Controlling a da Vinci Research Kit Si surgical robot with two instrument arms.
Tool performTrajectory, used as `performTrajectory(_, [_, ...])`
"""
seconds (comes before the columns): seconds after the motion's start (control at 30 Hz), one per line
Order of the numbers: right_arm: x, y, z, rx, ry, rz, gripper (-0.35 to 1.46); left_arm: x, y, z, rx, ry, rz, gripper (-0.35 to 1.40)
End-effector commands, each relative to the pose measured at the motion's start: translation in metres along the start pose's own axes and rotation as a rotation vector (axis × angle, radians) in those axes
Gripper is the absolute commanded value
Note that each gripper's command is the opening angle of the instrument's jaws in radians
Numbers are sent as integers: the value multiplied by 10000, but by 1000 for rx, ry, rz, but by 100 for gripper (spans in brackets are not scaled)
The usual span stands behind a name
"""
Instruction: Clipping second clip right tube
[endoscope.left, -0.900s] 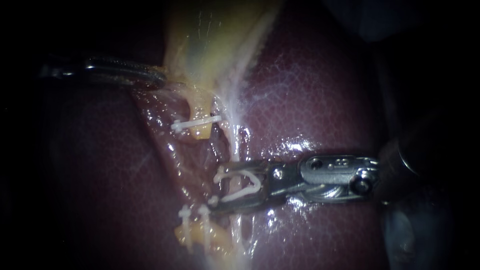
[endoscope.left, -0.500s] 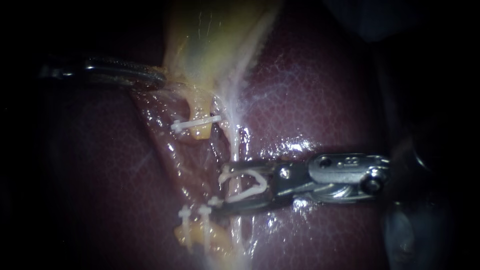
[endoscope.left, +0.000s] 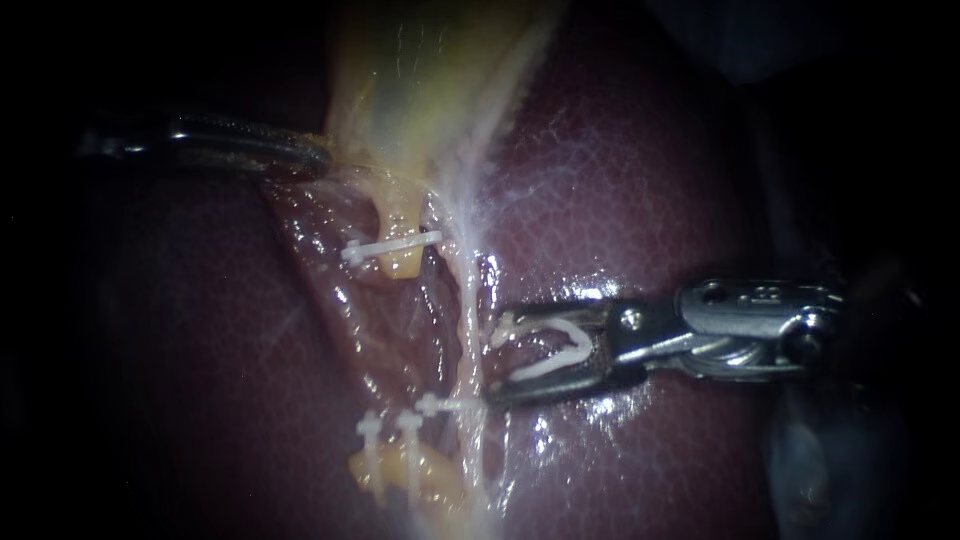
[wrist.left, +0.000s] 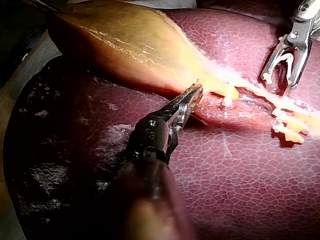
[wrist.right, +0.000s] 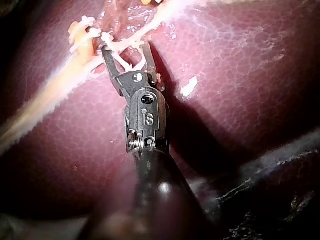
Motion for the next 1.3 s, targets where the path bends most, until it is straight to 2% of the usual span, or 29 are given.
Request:
performTrajectory(0.03, [-4, 3, 2, -1, -1, 8, 46, 0, 0, 0, 0, 0, 0, -35])
performTrajectory(0.17, [-17, 11, 9, -10, -2, 41, 47, 0, 0, 0, 0, 0, 0, -35])
performTrajectory(0.43, [-30, 20, 28, 33, -9, 118, 47, 0, 0, 0, 0, 0, 0, -35])
performTrajectory(0.57, [-34, 22, 41, 81, 18, 170, 47, 0, 0, 0, 0, 0, 0, -35])
performTrajectory(0.7, [-36, 22, 58, 135, 62, 217, 47, 0, 0, 0, 0, 0, 0, -35])
performTrajectory(0.87, [-27, 17, 62, 211, 126, 273, 47, 1, 0, 0, 0, 0, 0, -35])
performTrajectory(1.03, [-5, 1, 53, 275, 182, 314, 47, 1, 0, 0, 1, 0, 1, -35])
performTrajectory(1.17, [10, -15, 43, 306, 202, 334, 46, 1, 1, 0, 1, 0, 1, -35])
performTrajectory(1.3, [17, -26, 39, 315, 202, 342, 45, 1, 1, 0, 0, 0, 7, -35])
